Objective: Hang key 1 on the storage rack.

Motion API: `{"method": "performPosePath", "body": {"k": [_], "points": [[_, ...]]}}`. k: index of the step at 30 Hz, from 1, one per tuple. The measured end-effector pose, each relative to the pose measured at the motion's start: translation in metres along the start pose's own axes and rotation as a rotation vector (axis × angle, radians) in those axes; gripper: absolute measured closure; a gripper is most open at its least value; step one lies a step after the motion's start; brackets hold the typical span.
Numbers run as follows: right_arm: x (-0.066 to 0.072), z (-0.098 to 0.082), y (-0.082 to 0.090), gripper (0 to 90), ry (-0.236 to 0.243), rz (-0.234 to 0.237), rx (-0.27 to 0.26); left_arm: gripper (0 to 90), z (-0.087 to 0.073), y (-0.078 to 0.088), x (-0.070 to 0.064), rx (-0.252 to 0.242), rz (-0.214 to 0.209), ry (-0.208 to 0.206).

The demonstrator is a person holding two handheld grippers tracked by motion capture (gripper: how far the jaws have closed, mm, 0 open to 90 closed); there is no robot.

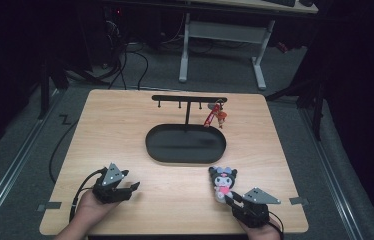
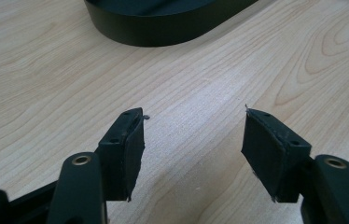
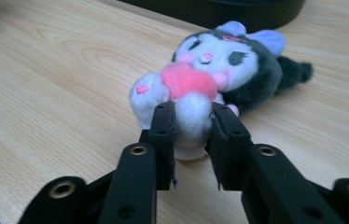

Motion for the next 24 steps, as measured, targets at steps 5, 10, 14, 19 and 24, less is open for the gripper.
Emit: {"method": "performPosePath", "body": {"k": [5, 10, 14, 19, 24], "points": [[-0.008, -0.003, 0.006, 62.6, -0.016, -0.044, 0.005, 39.1, 0.000, 0.000, -0.001, 0.000, -0.007, -0.002], [-0.016, -0.007, 0.013, 62.8, -0.043, -0.075, 0.004, 39.1, -0.001, 0.001, -0.001, -0.001, -0.010, -0.005], [-0.014, -0.005, 0.014, 58.6, -0.046, -0.067, -0.007, 39.1, 0.000, 0.001, 0.000, -0.004, -0.008, 0.001], [-0.013, -0.009, 0.015, 52.4, -0.066, -0.073, 0.013, 39.1, 0.000, 0.001, 0.000, -0.003, -0.006, 0.001], [-0.020, -0.019, 0.021, 47.2, -0.096, -0.102, 0.044, 39.0, -0.001, 0.000, 0.000, 0.001, -0.009, 0.000]]}}
Point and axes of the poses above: each handheld gripper's, and its own axes: y roughly backward along the jaws, z roughly out of its top, x roughly to its left, the point moved 7 cm from there along -y, roughly forward along the jaws, and after that the axes turned 6 degrees about z, right-handed, at the moved point
